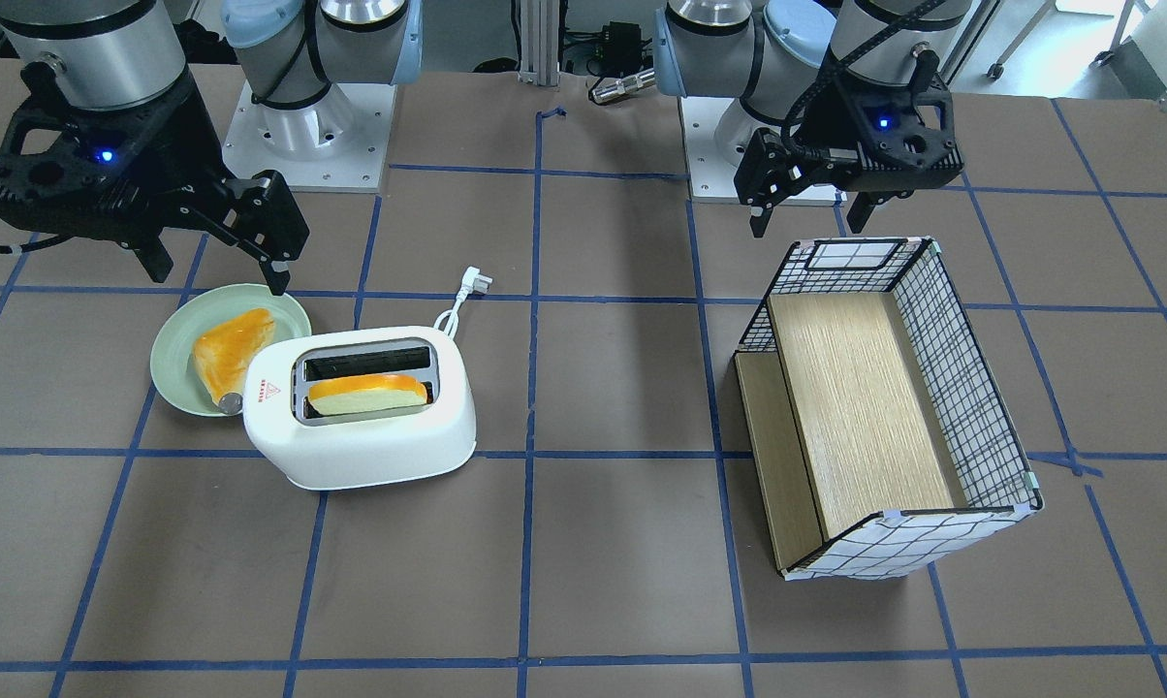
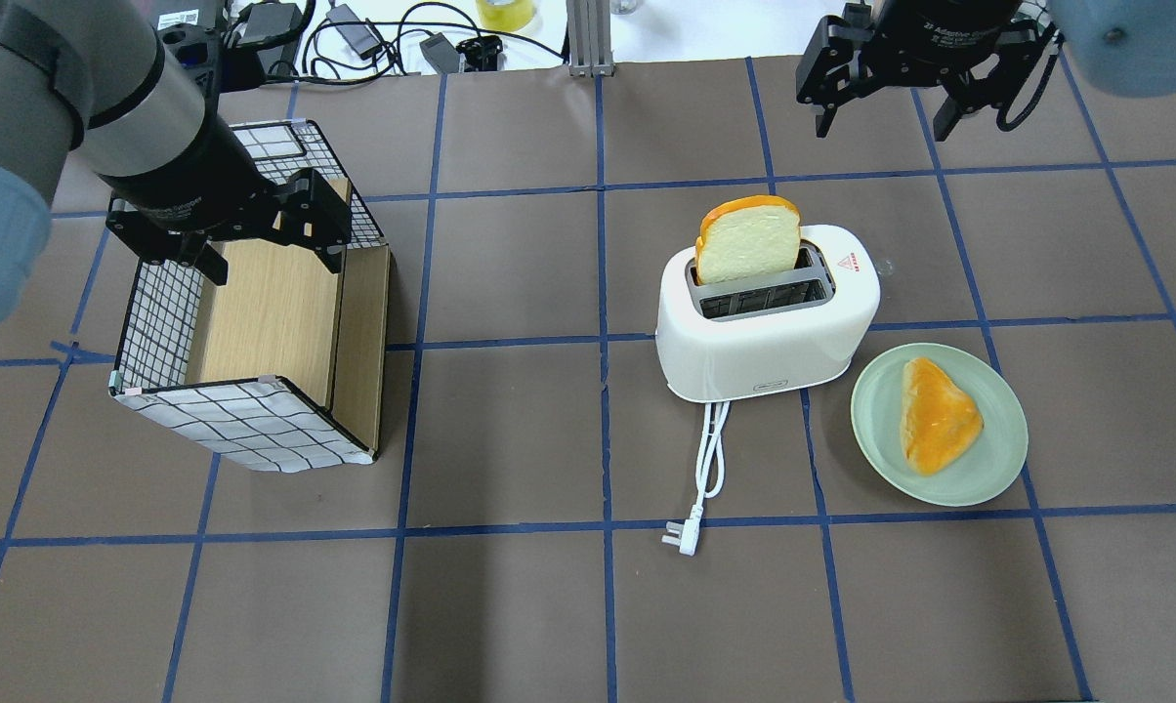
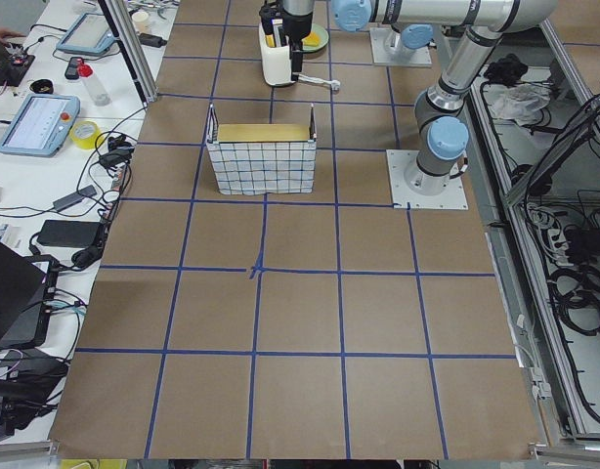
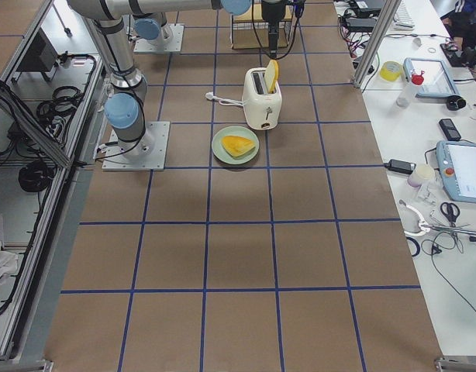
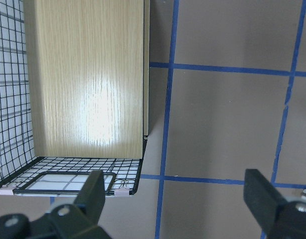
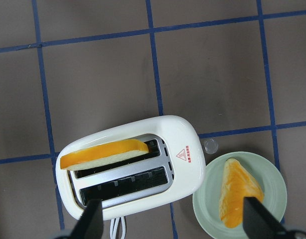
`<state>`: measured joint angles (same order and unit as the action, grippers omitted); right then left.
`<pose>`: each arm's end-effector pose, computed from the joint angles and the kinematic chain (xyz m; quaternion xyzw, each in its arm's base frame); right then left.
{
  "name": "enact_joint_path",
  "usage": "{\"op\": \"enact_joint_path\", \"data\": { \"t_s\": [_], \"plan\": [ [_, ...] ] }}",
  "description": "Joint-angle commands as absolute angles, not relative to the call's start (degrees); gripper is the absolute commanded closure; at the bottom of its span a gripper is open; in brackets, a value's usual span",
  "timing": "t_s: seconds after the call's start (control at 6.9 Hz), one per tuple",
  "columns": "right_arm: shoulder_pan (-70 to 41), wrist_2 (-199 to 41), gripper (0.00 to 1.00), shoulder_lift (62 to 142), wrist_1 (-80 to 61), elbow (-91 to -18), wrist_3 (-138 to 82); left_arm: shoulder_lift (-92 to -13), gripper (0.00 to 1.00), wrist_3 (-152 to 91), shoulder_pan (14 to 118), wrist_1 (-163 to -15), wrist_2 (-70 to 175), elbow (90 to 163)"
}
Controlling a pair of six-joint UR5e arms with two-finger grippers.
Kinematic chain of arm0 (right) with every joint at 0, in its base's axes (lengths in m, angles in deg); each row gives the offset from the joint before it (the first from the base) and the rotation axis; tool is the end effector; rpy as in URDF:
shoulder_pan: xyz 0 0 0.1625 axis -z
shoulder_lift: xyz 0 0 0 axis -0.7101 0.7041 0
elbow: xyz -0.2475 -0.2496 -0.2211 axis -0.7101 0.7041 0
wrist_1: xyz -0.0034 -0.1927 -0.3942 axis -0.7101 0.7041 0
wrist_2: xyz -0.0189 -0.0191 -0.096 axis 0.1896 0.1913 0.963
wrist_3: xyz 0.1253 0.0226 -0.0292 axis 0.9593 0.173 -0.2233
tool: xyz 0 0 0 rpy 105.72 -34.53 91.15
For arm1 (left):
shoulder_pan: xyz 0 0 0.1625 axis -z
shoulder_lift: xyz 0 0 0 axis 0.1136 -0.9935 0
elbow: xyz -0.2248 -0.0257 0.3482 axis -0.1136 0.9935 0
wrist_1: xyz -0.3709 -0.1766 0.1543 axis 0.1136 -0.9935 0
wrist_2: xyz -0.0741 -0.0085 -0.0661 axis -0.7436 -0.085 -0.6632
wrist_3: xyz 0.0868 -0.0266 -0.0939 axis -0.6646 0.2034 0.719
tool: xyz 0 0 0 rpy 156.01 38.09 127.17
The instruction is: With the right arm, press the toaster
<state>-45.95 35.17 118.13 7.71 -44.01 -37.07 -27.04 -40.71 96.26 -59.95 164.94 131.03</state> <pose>0.1423 -0.5595 0.4862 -0.0545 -0.9963 0.0655 0.0052 -0.1287 -0.4829 0.4533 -0.0416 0.9986 -0.0311 0.0081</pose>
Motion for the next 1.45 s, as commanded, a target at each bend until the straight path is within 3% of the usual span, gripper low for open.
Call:
{"op": "enact_joint_path", "data": {
  "t_s": [0.0,0.43,0.58,0.72,0.87,1.3],
  "plan": [
    [-45.81,35.77,0.0,118.12,7.78,-43.88,-38.73,-27.04,0.0,-40.71,96.26,-59.95,164.94,131.04],
    [-45.9,35.77,0.0,118.21,7.52,-44.15,-38.91,-27.04,0.0,-40.71,96.26,-59.95,164.94,131.04],
    [-45.99,35.77,0.14,118.21,7.43,-44.49,-38.91,-27.04,0.0,-40.71,96.26,-59.95,164.94,131.04],
    [-45.81,35.86,0.74,118.12,3.43,-43.8,-38.91,-27.04,0.0,-40.71,96.26,-59.95,164.94,131.04],
    [-45.64,35.95,1.0,118.04,-0.01,-43.97,-38.83,-27.04,0.0,-40.71,96.26,-59.95,164.94,131.04],
    [-42.4,34.9,1.0,117.86,-0.04,-43.8,-42.14,-27.04,0.0,-40.71,96.26,-59.95,164.94,131.04]
  ]
}}
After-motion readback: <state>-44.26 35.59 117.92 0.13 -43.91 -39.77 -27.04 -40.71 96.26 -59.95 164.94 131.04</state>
